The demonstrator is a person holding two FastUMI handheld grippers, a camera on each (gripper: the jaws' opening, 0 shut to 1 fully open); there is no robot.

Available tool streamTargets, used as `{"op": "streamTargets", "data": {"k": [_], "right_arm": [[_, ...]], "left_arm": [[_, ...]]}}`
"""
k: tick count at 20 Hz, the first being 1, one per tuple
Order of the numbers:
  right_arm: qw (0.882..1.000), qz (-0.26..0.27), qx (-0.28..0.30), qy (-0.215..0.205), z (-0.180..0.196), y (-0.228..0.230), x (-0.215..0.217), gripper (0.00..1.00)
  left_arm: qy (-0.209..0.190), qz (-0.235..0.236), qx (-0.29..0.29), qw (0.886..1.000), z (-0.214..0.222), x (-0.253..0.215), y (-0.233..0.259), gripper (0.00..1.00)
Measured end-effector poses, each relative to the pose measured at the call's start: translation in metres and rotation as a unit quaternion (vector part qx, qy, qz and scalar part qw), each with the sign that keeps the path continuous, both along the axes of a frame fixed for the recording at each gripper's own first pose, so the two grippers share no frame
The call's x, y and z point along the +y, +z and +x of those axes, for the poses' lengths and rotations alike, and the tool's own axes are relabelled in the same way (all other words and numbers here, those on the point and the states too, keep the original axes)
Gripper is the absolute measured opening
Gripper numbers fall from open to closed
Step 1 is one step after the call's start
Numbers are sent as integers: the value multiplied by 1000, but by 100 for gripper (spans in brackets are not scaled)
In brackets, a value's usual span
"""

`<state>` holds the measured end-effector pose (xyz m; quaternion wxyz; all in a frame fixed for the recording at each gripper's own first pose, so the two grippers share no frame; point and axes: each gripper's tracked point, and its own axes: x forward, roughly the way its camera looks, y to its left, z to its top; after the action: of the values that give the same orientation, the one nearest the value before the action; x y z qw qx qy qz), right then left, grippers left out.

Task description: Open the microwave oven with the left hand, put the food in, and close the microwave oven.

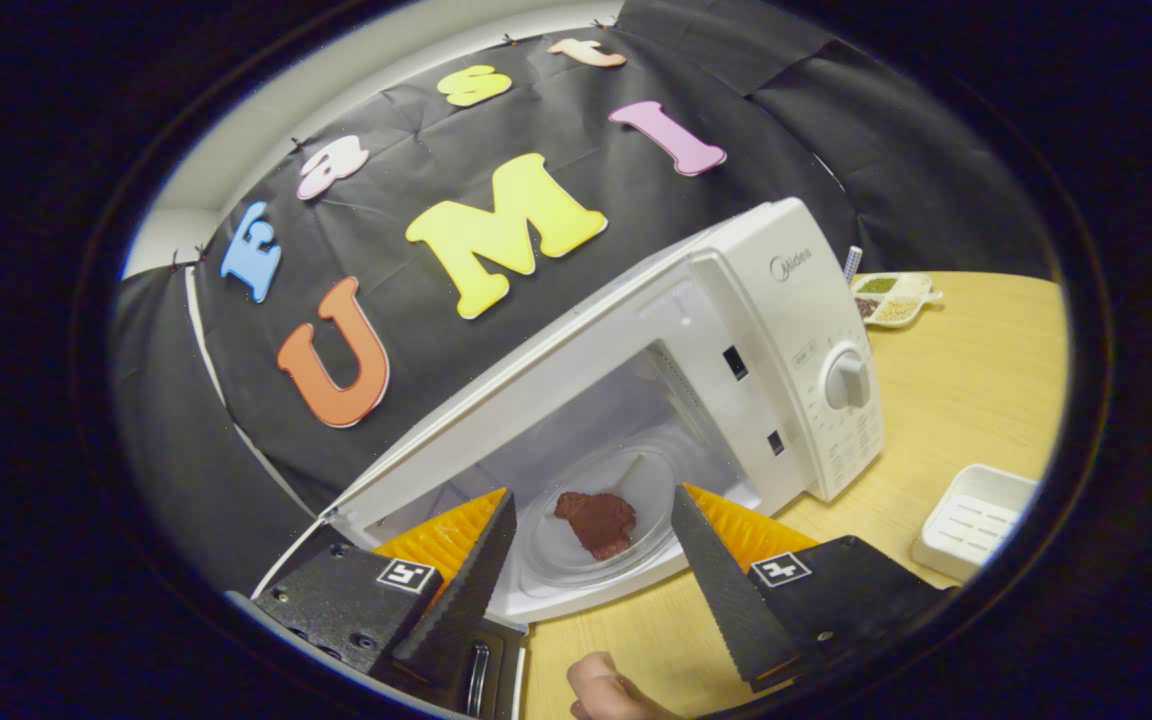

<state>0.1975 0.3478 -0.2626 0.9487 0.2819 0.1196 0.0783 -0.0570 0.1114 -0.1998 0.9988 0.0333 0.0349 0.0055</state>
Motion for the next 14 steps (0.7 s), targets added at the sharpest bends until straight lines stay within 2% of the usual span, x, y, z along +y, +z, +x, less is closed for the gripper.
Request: {"op": "streamTargets", "data": {"k": [3, 4, 7, 8, 10, 12, 13, 14], "right_arm": [[998, -51, -26, 22, -42, 23, -30, 99], [996, -72, -38, 22, -56, 32, -43, 99], [987, -133, -82, 29, -100, 64, -77, 99], [984, -147, -95, 30, -116, 74, -88, 99], [978, -173, -112, 27, -146, 88, -113, 99], [975, -177, -134, 33, -176, 106, -130, 99], [973, -177, -144, 40, -189, 114, -137, 99], [970, -182, -153, 46, -201, 120, -145, 99]], "left_arm": [[27, -5, 3, 1000, -8, 26, 1, 97], [40, -3, 0, 999, -10, 36, 4, 87], [67, -3, -12, 998, -11, 59, 15, 87], [68, -6, -19, 997, -11, 64, 19, 94], [50, -17, -15, 998, -11, 60, 17, 65], [39, -14, -14, 999, -11, 63, 15, 36], [39, -12, -16, 999, -12, 68, 17, 25], [47, -21, -15, 999, -13, 75, 14, 0]]}}
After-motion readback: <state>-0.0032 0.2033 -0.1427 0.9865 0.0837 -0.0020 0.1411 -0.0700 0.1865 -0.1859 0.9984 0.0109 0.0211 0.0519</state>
